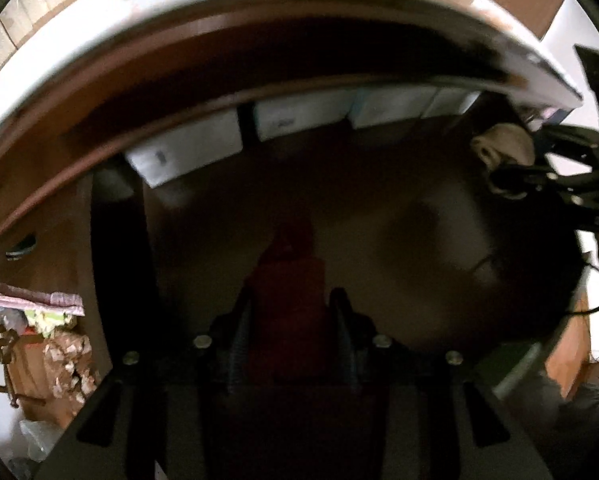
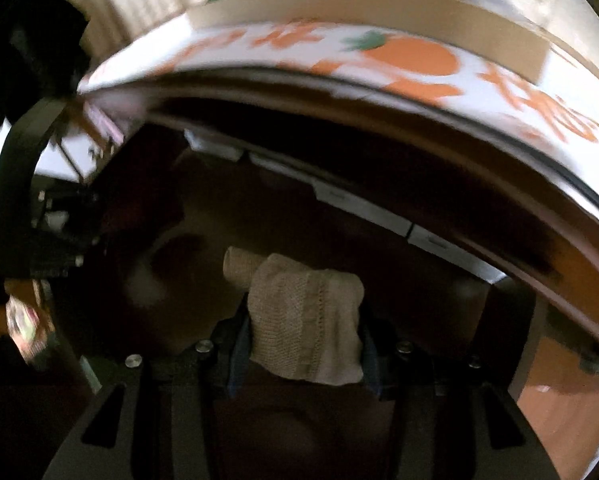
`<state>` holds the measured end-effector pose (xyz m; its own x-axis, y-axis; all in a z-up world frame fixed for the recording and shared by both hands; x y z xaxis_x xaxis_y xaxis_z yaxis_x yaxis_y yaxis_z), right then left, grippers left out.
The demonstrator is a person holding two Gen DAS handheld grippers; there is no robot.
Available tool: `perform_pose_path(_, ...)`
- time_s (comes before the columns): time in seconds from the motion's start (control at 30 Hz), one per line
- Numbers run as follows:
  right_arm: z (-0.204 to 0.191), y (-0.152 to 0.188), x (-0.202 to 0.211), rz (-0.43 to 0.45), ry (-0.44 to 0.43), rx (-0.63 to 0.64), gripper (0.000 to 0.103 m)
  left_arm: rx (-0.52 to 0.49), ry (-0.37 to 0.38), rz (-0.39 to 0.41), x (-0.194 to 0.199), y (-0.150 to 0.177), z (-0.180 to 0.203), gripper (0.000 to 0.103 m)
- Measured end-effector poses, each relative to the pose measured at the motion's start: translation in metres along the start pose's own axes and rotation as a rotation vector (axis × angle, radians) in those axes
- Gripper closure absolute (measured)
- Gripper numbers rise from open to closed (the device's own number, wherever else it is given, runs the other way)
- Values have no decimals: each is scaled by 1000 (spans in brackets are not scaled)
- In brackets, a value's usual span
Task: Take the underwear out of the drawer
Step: 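Lift the beige garment out of the drawer with the right tool while the left carries the sock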
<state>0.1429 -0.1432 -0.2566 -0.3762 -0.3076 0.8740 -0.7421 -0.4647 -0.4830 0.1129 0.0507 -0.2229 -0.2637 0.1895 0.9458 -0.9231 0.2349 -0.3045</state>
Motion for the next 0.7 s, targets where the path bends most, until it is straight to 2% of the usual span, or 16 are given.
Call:
perform_pose_path(0.07,-1,-4,-5,20,4,-45,54,-2,23,29,1,8,4,66)
perform_pose_path(0.1,-4,-7,-1,37,4,-67,54,0,34,41,4,5,24,66)
perform_pose_path(0.17,3,-15,13,73,-5,-106,54,6,62,66,12,5,10,66)
perform_pose_path(0.23,-3,-26,31,110,-4,-132,54,7,86,88,15,0,19,66)
perform_pose_path(0.3,2,-35,64,136,-1,-131,54,4,109,113,21,-2,26,66)
perform_pose_path(0.37,-7,-44,74,159,12,-119,54,-3,114,139,40,9,42,66)
perform_pose_path(0.4,-4,-37,79,166,15,-117,54,-6,119,155,47,7,44,66)
perform_pose_path(0.53,-17,-50,102,208,40,-90,54,-14,145,219,69,1,56,66)
perform_pose_path(0.6,-15,-46,111,221,50,-77,54,-16,158,248,79,-4,57,66)
perform_pose_path(0.7,-19,-50,137,277,59,-57,54,-13,172,298,102,-13,60,66)
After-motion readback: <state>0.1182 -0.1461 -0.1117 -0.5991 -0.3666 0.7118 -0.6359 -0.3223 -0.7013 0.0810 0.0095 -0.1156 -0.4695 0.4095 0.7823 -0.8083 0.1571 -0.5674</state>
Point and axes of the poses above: each gripper's, at about its wrist camera, not at the fingertips, and x roughly against the way its jaws point, z to its right, y to its underside, the point moved 8 cm from there along -x, roughly the way its jaws point, and after that the axes turned 10 degrees about x, right-handed, at the moved point
